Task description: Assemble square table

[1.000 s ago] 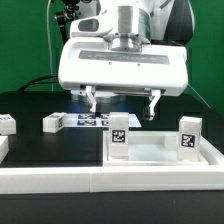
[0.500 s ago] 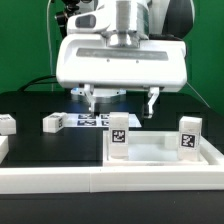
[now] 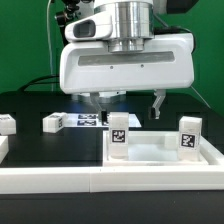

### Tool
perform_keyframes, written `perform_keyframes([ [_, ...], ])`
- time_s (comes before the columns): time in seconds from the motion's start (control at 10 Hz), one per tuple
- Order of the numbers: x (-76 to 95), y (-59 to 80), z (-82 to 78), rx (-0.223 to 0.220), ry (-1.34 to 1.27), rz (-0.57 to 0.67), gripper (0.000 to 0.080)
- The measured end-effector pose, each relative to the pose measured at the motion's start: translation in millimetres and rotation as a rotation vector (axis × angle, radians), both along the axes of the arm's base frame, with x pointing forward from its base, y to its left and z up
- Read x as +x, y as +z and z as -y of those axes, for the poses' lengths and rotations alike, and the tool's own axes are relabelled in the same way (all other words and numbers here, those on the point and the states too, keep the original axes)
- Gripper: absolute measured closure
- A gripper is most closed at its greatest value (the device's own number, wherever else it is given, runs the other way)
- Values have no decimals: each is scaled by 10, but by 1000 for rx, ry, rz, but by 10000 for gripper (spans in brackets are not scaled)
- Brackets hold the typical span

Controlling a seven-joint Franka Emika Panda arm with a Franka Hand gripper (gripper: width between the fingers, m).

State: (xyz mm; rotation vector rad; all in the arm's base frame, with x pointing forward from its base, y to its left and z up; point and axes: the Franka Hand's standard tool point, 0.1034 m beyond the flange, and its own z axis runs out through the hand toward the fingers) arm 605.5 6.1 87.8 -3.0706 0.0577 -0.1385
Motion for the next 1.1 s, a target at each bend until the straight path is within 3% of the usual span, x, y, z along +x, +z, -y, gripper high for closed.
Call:
perform_keyframes([
  [0.1, 1, 3, 1, 12, 4, -53, 151],
  [0.5, 60, 8, 114, 2, -12, -41, 151],
  [1.0, 80, 10, 136, -8, 8, -33, 162],
  [1.1, 80, 9, 136, -8, 8, -34, 351],
])
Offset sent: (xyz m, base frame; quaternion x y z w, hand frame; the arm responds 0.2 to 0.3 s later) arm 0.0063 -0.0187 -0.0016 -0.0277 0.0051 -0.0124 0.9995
